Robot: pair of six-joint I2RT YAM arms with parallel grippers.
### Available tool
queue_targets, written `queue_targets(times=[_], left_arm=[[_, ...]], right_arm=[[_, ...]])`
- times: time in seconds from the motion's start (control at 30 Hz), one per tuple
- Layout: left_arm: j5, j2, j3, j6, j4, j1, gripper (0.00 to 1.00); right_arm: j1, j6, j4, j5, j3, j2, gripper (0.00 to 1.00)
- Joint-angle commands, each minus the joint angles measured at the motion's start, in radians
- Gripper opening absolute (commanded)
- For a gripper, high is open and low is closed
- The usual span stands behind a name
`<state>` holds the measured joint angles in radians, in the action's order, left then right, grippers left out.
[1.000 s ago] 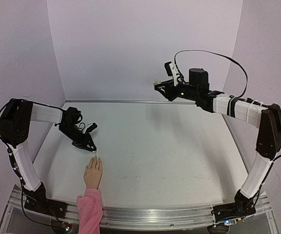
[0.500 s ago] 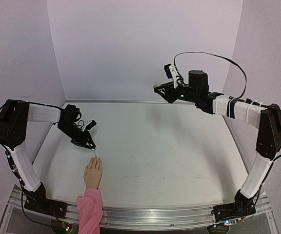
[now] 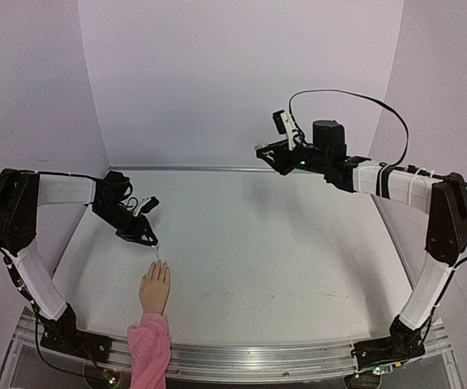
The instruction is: Paint the nails
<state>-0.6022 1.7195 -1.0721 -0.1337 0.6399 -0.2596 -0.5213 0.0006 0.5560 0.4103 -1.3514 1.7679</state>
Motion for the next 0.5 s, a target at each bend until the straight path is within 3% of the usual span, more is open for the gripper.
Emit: queue_targets(times=[0.0,0.47], left_arm=[[-0.030,0.027,-0.025,-0.033,0.016,-0.005,0.00],[-0.035,0.064,-0.038,-0.034,0.003,-0.009,0.00]], right_arm=[[0.003,0.023,0.074,0.019,-0.002,-0.037,0.00],[0.003,0.032,0.074,0.016,0.001,-0.036,0.00]])
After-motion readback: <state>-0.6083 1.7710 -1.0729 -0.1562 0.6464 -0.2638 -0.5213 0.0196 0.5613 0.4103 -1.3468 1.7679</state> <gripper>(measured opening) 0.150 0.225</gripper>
